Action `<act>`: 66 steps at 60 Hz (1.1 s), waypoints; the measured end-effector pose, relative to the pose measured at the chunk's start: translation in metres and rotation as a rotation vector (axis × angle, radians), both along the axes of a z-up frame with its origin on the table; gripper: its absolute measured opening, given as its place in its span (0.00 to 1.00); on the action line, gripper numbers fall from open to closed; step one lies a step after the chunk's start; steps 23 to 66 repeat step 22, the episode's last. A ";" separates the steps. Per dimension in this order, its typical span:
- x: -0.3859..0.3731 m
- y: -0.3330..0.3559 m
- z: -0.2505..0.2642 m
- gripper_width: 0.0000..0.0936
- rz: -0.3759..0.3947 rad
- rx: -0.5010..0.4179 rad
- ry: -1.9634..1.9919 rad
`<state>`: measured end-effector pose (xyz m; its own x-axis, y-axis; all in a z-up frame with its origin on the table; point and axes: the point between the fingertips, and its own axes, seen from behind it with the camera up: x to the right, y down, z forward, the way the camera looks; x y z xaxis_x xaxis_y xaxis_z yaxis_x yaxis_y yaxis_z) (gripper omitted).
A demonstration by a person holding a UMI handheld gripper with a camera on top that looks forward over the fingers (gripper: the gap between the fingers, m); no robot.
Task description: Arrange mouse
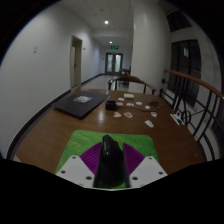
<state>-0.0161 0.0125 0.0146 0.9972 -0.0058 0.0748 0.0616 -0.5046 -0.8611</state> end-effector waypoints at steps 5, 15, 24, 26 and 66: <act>-0.003 -0.013 0.003 0.67 0.042 -0.043 0.027; 0.019 -0.051 0.039 0.91 0.101 -0.018 0.004; 0.043 -0.089 0.055 0.91 0.115 -0.016 0.023; 0.043 -0.089 0.055 0.91 0.115 -0.016 0.023; 0.043 -0.089 0.055 0.91 0.115 -0.016 0.023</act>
